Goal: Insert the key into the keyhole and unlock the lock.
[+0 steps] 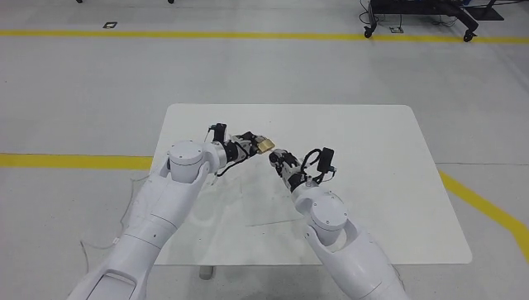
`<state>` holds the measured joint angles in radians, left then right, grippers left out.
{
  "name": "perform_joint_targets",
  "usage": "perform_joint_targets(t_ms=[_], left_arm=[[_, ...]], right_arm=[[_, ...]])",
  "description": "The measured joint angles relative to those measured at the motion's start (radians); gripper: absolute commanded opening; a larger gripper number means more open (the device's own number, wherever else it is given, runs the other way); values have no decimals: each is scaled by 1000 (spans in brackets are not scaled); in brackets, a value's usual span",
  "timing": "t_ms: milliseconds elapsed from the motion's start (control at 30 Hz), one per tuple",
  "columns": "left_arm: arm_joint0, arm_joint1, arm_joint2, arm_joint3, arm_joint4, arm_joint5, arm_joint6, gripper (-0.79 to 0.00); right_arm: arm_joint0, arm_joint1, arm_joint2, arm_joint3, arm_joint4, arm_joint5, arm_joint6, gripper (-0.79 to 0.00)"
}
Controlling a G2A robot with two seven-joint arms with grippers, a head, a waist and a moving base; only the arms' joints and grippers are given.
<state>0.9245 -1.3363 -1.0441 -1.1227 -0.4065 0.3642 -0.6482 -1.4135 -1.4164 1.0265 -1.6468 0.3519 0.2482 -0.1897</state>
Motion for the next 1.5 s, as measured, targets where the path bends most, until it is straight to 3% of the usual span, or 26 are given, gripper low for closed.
perform_joint_targets(t_ms=[633, 1500], left_arm=[[16, 3, 0, -42, 41, 12, 61, -785], [29, 6, 9, -94, 106, 35, 92, -785]], right_arm=[[-5, -17, -16, 13, -63, -24, -63, -785], [-15, -33, -5, 15, -88, -32, -41, -785]])
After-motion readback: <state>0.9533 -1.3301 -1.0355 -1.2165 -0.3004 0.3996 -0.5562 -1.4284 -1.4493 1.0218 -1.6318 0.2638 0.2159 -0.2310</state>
